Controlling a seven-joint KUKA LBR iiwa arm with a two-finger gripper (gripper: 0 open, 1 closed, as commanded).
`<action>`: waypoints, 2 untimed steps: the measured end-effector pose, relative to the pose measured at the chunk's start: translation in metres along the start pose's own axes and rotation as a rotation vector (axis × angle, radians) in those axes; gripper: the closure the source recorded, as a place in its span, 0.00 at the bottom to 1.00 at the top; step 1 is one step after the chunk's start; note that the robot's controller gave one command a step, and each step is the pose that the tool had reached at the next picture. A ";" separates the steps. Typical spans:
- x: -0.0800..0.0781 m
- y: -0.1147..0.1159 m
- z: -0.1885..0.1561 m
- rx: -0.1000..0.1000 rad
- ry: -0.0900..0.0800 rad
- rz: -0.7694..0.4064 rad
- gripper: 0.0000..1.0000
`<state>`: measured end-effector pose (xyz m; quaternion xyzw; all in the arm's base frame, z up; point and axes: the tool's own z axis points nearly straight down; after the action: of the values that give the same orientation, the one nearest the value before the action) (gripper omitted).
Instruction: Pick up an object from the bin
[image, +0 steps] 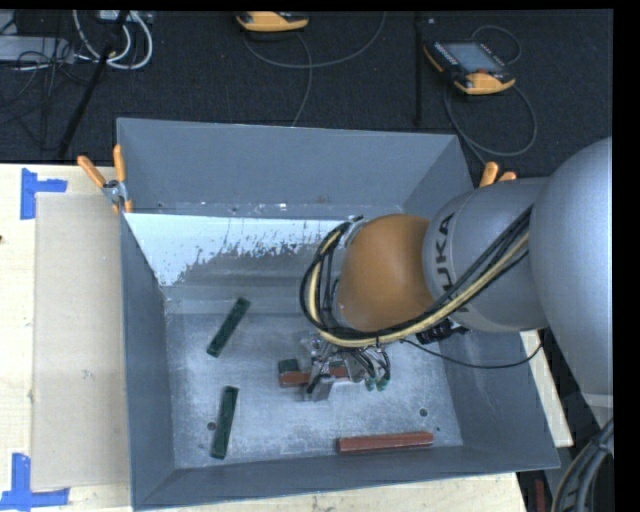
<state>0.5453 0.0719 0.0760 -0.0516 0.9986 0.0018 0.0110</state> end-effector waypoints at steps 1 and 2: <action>-0.007 -0.100 0.000 -0.001 0.005 -0.219 1.00; 0.033 -0.153 0.000 -0.002 0.004 -0.669 1.00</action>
Offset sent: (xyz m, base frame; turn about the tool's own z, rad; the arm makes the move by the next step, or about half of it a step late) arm 0.0115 -0.1001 -0.0060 -0.2214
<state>0.5287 -0.0833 0.0749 -0.3768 0.9263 -0.0011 0.0089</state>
